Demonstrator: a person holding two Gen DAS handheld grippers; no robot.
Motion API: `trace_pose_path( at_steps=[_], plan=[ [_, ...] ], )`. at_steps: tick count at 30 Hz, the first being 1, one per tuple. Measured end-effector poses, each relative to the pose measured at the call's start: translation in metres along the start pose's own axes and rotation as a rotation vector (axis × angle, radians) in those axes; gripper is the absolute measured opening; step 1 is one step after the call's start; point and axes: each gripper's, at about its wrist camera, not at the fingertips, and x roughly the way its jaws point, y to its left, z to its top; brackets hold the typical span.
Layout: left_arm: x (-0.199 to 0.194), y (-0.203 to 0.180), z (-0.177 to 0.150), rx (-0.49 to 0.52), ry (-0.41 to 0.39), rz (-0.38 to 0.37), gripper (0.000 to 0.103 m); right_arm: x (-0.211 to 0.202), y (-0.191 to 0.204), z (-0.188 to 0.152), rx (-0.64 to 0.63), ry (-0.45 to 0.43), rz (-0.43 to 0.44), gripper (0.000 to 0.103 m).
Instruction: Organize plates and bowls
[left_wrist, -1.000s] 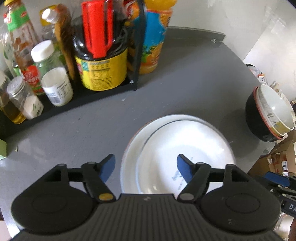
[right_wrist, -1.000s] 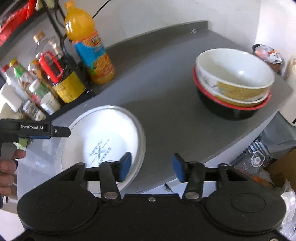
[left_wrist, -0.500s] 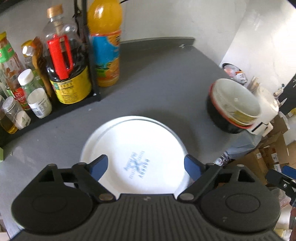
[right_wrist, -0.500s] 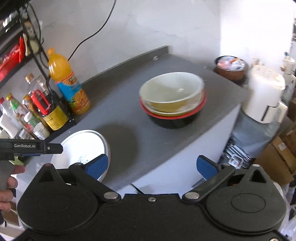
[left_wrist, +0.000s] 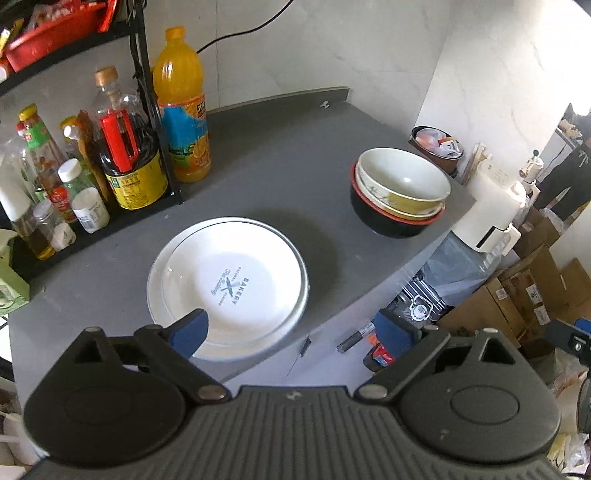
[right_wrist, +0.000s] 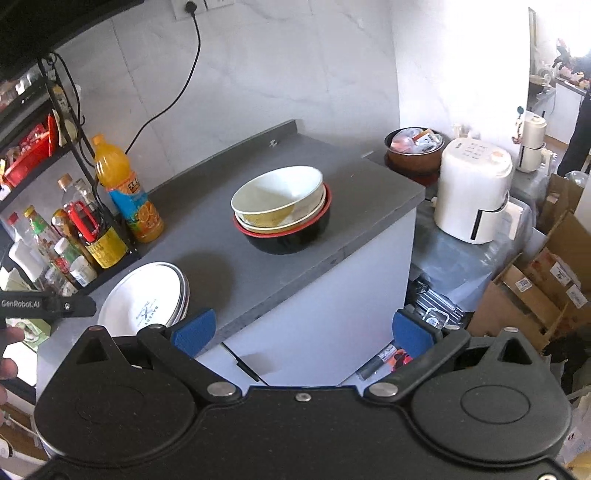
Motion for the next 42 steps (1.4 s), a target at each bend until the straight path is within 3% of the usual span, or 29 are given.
trace_pose_path(
  at_steps=[12, 21, 32, 37, 42],
  plan=[
    [-0.039, 0.000, 0.000, 0.026, -0.049, -0.008, 0.100, -0.030, 0.004, -0.004, 0.038, -0.042, -0.027, 0.103],
    [-0.054, 0.003, 0.006, 0.086, -0.081, -0.080, 0.100, -0.042, 0.016, 0.000, 0.096, -0.106, -0.069, 0.103],
    [-0.062, 0.012, 0.003, 0.135, -0.108, -0.120, 0.100, -0.045, 0.039, -0.003, 0.092, -0.091, -0.094, 0.103],
    [-0.066, 0.015, -0.001, 0.188, -0.144, -0.085, 0.100, -0.047, 0.051, -0.006, 0.090, -0.087, -0.095, 0.103],
    [-0.066, 0.022, -0.004, 0.197, -0.130, -0.098, 0.100, -0.048, 0.063, -0.008, 0.088, -0.084, -0.087, 0.103]
  ],
)
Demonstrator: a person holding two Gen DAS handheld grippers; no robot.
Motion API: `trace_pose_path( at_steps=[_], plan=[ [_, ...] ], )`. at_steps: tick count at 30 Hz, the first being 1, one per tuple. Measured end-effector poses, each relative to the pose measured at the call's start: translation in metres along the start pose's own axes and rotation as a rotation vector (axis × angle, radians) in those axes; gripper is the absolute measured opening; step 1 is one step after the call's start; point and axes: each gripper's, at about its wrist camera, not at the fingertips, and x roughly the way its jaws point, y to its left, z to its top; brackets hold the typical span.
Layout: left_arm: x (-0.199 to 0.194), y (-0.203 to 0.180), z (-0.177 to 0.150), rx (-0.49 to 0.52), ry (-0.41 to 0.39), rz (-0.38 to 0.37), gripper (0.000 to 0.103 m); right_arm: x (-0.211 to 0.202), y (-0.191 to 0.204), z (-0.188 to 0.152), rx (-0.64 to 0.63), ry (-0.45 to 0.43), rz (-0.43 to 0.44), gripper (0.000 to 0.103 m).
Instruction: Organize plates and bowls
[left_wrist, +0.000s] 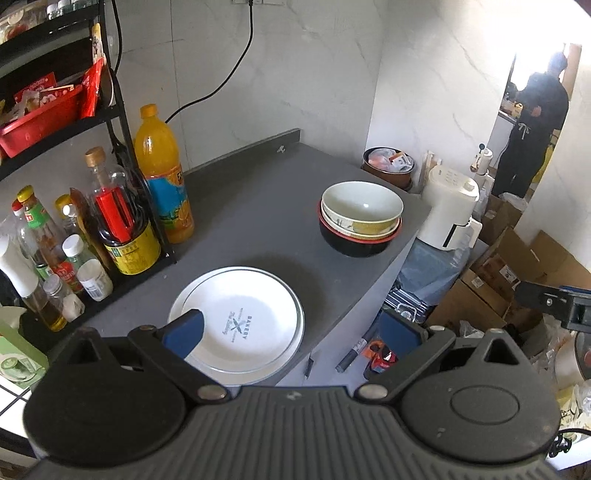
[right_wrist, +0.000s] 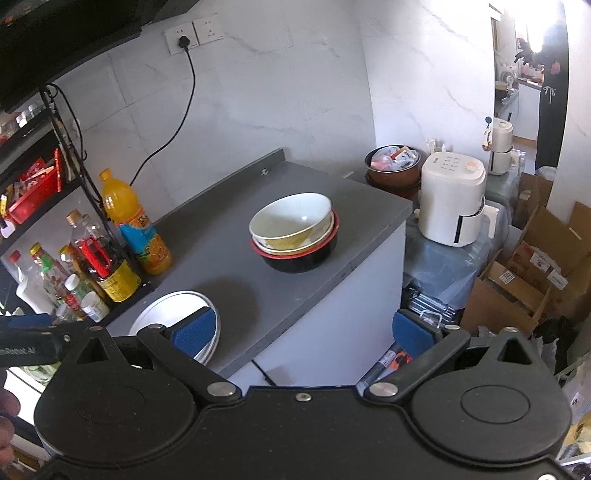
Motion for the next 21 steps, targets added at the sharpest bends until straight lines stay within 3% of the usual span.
trace_pose_path(
  at_steps=[21],
  plan=[
    [-0.011, 0.031, -0.027, -0.057, 0.035, 0.033, 0.100, -0.007, 0.025, -0.014, -0.022, 0.029, 0.022, 0.103]
  ],
)
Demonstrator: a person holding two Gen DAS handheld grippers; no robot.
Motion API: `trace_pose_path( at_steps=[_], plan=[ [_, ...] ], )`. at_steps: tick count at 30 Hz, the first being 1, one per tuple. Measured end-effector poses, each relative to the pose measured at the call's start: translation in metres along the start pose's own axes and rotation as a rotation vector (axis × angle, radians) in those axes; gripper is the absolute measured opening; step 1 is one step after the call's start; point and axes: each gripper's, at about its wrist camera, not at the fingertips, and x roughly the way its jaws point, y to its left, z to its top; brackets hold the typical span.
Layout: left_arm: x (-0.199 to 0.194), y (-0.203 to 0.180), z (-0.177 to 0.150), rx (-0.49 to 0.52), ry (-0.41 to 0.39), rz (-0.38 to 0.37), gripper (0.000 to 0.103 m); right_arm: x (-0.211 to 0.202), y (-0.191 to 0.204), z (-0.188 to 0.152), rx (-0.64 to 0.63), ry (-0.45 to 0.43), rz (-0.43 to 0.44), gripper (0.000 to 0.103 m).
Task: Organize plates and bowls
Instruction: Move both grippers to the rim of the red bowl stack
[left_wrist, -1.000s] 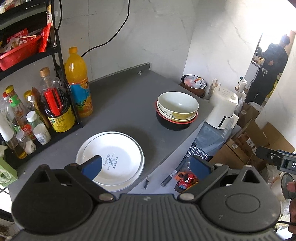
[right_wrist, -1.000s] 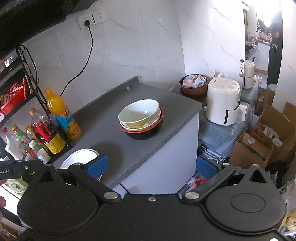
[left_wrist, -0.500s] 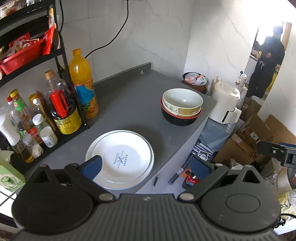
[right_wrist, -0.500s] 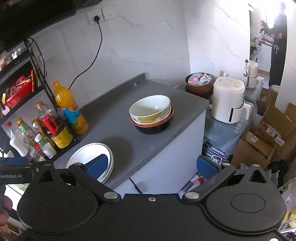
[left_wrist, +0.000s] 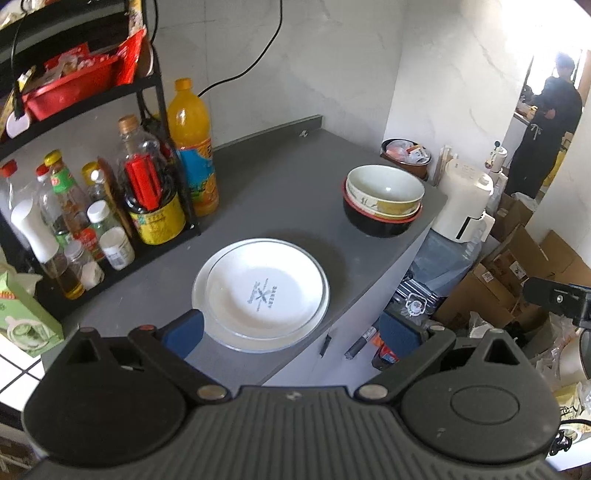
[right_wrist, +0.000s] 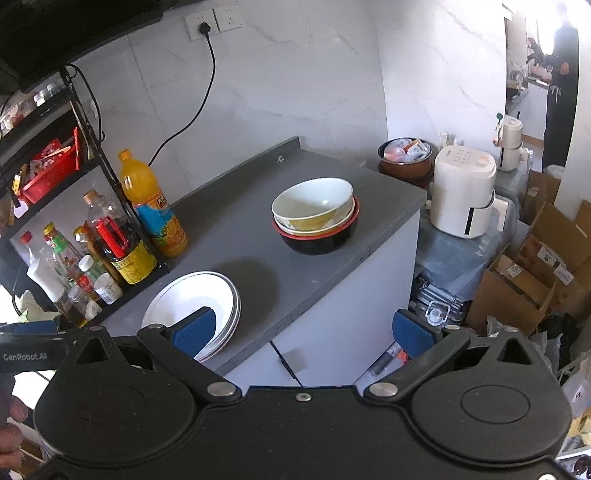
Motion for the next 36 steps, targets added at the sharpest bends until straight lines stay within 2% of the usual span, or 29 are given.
trace_pose_path(
  at_steps=[7, 16, 19, 24, 27, 31, 36],
  plan=[
    [0.012, 0.016, 0.005, -0.016, 0.018, -0.001, 0.100, 0.014, 0.007, 0.001, 0.029, 0.015, -0.016, 0.103],
    [0.043, 0.028, 0.030, 0.066, -0.007, -0.013, 0.100, 0.043, 0.000, 0.010, 0.137, 0.000, -0.049, 0.103],
    [0.056, 0.028, 0.043, 0.066, 0.009, -0.052, 0.100, 0.047, -0.002, 0.017, 0.141, -0.014, -0.054, 0.103],
    [0.083, 0.023, 0.063, 0.041, 0.027, -0.081, 0.100, 0.066, -0.012, 0.030, 0.157, -0.022, -0.050, 0.103],
    [0.099, 0.014, 0.074, 0.041, 0.008, -0.088, 0.100, 0.081, -0.022, 0.039, 0.151, -0.033, -0.048, 0.102],
    [0.123, 0.002, 0.090, 0.011, 0.015, -0.094, 0.099, 0.105, -0.035, 0.058, 0.139, -0.033, -0.018, 0.101],
    [0.152, -0.020, 0.112, 0.012, 0.011, -0.095, 0.099, 0.140, -0.051, 0.081, 0.138, -0.010, 0.004, 0.098]
  ],
)
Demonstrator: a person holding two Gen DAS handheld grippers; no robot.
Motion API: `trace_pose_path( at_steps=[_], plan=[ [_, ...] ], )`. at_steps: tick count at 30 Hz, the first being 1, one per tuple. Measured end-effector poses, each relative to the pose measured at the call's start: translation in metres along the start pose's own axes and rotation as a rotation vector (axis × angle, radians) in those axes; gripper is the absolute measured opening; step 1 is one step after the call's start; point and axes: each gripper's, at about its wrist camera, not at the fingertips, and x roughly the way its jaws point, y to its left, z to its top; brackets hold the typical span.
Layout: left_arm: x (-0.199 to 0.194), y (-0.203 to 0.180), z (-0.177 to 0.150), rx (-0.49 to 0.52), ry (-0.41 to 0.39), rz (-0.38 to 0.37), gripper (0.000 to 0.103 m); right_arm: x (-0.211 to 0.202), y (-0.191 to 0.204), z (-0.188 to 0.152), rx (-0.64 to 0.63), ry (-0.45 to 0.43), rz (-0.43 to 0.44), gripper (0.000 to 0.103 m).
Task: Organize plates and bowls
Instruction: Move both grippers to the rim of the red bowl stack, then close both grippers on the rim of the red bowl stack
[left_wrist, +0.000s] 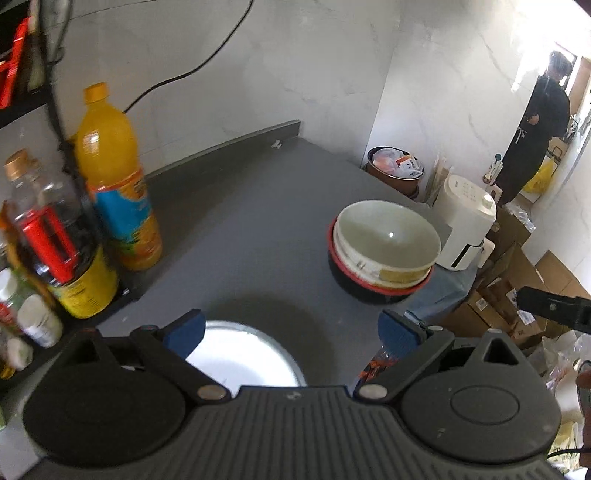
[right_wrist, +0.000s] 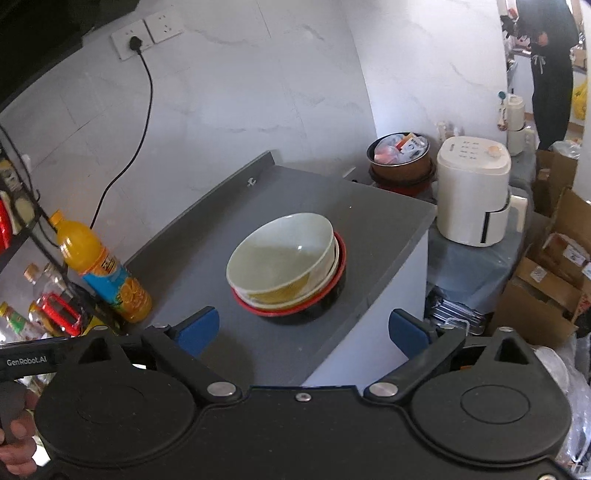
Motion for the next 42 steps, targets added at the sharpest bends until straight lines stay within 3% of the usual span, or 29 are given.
trace_pose_path(
  at_steps=[9, 21, 24, 29, 31, 33, 39, 42],
  plan=[
    [0.055, -0.028, 0.026, 0.006, 0.007, 0.007, 0.097, 0.044, -0.025, 0.029, 0.012, 0.030, 0.041, 0.097],
    [0.112, -0.045, 0.050, -0.075, 0.030, -0.009, 0.088, 0.107, -0.043, 0.047, 0.022, 0.065, 0.133, 0.087],
    [0.128, -0.048, 0.055, -0.092, 0.041, -0.025, 0.084, 0.126, -0.044, 0.048, 0.011, 0.090, 0.135, 0.080],
    [0.156, -0.045, 0.059, -0.110, 0.071, -0.024, 0.075, 0.153, -0.052, 0.046, 0.041, 0.140, 0.146, 0.059],
    [0.167, -0.044, 0.059, -0.113, 0.086, -0.014, 0.073, 0.161, -0.055, 0.045, 0.060, 0.161, 0.158, 0.036],
    [0.176, -0.043, 0.060, -0.110, 0.101, -0.002, 0.070, 0.167, -0.058, 0.044, 0.077, 0.168, 0.177, 0.031],
    [0.202, -0.039, 0.061, -0.121, 0.142, -0.005, 0.062, 0.174, -0.062, 0.052, 0.089, 0.159, 0.177, 0.029],
    [0.210, -0.035, 0.061, -0.135, 0.158, 0.000, 0.061, 0.177, -0.060, 0.056, 0.088, 0.175, 0.170, 0.034]
  ],
)
